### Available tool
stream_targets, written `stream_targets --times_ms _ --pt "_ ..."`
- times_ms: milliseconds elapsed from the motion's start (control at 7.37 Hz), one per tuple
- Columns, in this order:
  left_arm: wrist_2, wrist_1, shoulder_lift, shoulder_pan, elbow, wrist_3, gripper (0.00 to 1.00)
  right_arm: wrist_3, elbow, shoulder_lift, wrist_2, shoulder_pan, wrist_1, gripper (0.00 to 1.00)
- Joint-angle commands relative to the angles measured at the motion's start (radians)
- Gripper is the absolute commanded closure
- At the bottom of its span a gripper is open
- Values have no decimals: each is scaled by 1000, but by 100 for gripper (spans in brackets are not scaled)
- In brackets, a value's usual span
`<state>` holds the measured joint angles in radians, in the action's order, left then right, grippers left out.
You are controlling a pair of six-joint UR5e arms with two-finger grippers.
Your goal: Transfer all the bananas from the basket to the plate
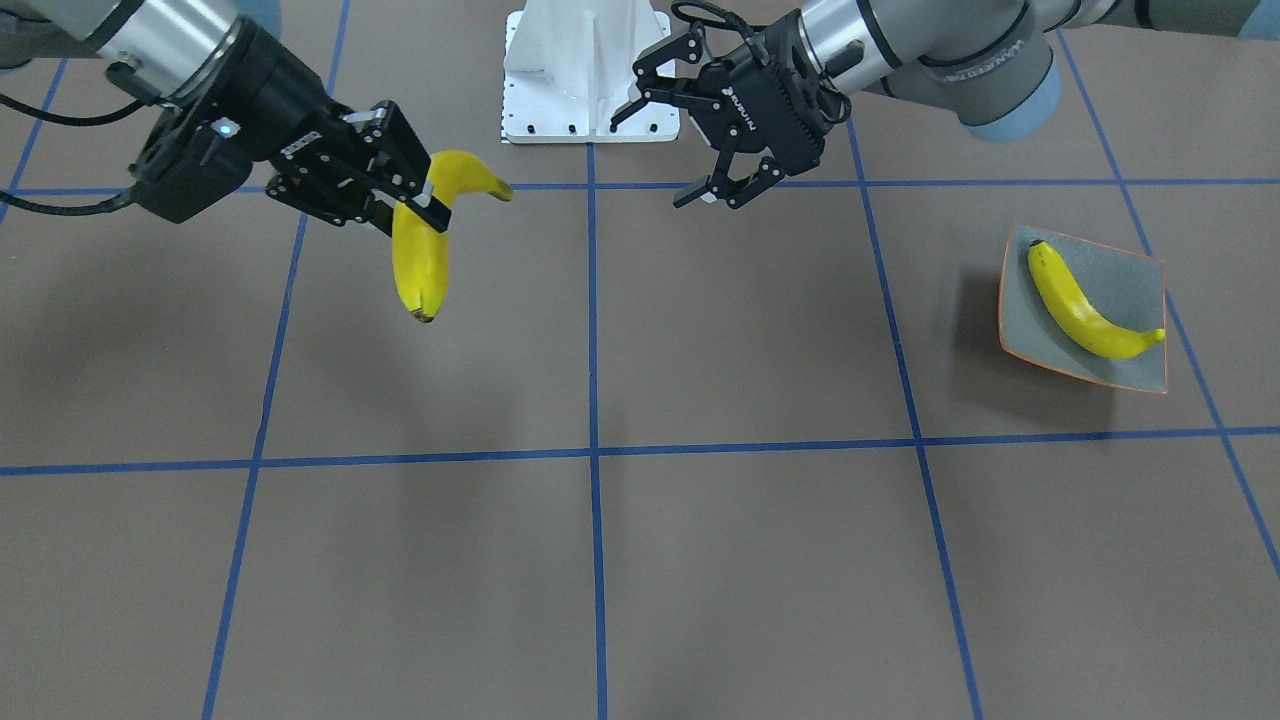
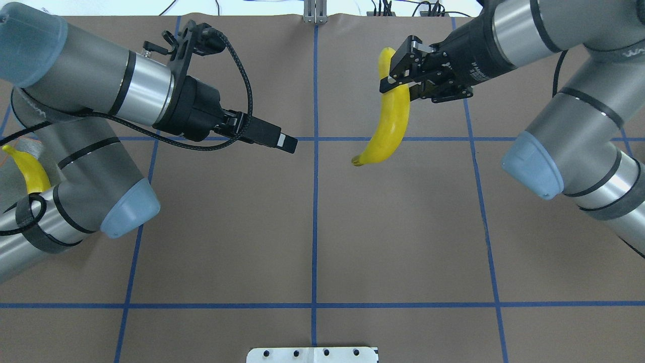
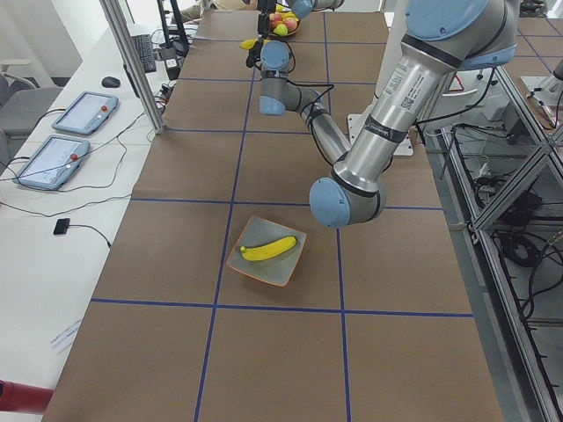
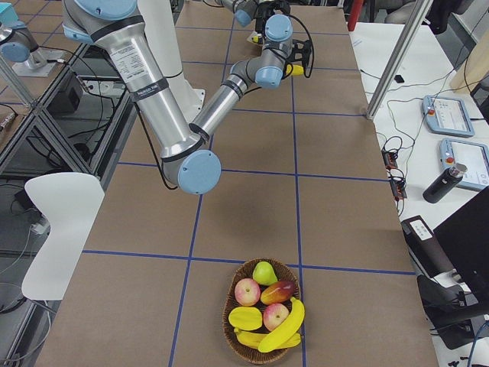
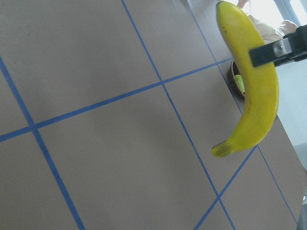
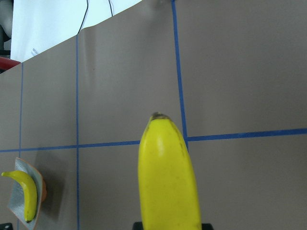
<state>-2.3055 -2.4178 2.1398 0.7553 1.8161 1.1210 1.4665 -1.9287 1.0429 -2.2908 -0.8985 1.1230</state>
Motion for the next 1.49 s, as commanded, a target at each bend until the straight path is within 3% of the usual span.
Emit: stream_targets --times_ms 0,271,949,1085,1221,1356 --pt "9 -9 6 -37 25 0 0 96 -9 -55 103 97 -2 100" --pt "9 -10 12 -66 43 0 0 101 -27 -76 161 160 -2 100" --pt "38 -14 17 -82 62 46 1 120 -70 -98 209 216 -2 100" --pt "38 -41 25 -83 62 93 25 120 -69 -104 226 228 -2 100" --pt "38 -50 25 -83 62 98 71 118 -70 -104 226 228 -2 100" --pt "38 -50 25 -83 62 97 100 118 -72 -106 226 228 -2 100"
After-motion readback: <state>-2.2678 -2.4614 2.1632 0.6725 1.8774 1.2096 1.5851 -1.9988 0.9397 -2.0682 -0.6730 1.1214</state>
